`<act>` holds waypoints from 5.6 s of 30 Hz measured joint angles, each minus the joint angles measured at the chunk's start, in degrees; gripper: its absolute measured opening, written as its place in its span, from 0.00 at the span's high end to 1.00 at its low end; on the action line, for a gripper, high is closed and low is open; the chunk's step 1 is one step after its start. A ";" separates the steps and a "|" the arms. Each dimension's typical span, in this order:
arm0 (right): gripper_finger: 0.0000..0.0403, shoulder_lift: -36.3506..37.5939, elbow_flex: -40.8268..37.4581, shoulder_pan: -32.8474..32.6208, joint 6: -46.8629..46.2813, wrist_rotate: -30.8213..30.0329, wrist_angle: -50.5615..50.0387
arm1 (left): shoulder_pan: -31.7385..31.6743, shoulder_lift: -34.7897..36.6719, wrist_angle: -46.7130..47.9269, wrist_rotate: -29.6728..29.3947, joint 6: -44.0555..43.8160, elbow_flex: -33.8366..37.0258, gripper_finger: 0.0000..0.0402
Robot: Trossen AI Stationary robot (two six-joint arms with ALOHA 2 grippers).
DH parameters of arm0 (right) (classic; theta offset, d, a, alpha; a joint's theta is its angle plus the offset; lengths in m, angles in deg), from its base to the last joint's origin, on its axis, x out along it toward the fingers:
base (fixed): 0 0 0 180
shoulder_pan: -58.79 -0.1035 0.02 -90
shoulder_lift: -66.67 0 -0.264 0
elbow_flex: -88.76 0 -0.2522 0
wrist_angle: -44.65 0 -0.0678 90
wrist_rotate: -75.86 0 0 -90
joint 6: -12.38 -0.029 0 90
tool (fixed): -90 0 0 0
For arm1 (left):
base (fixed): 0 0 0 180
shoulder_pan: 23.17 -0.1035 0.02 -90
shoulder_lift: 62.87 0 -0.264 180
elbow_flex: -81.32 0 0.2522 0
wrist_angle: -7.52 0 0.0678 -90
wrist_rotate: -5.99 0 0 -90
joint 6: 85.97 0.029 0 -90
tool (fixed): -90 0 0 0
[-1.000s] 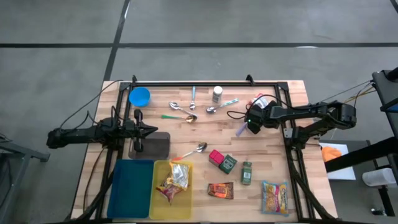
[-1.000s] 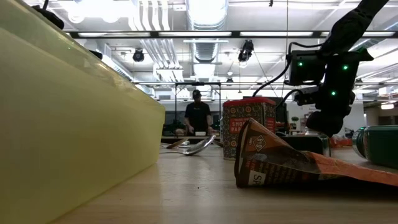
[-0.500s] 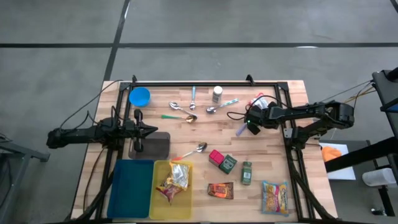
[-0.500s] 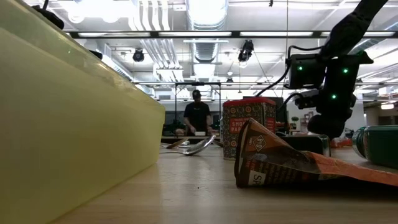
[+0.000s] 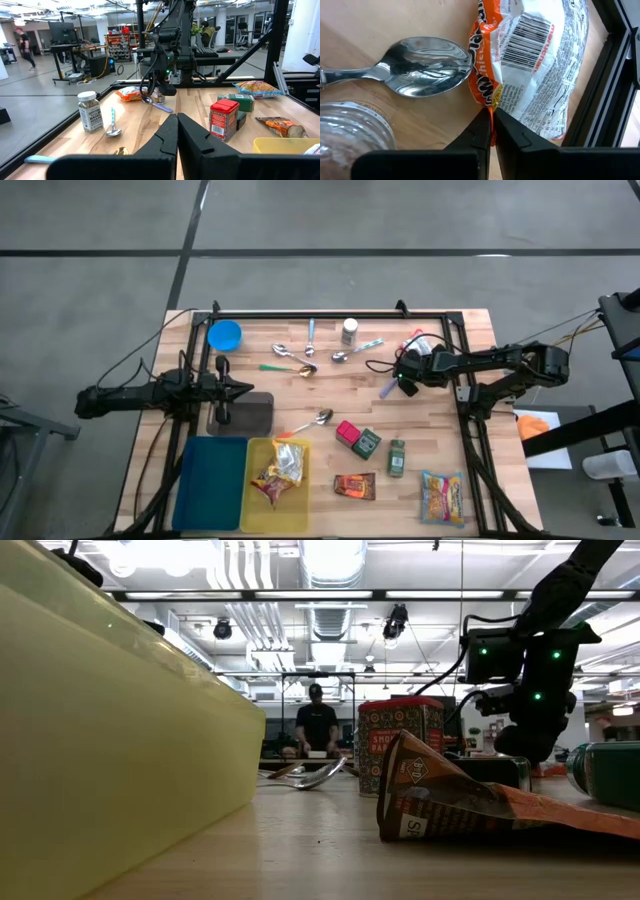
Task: Pick & Place Food Item
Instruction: Put the orange noodle pack into the yellow bin
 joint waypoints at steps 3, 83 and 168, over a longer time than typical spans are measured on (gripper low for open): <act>0.97 0.04 0.18 0.00 -0.17 -0.12 -0.01 | -0.01 0.00 0.01 -0.01 -0.02 -0.02 0.97; 0.98 8.95 1.08 -1.85 -4.69 62.77 63.15 | -0.01 -0.01 0.01 -0.01 -0.02 0.00 0.97; 0.98 -54.95 61.02 -30.63 34.93 74.76 50.11 | -0.01 -0.02 -0.01 0.00 0.00 0.00 0.97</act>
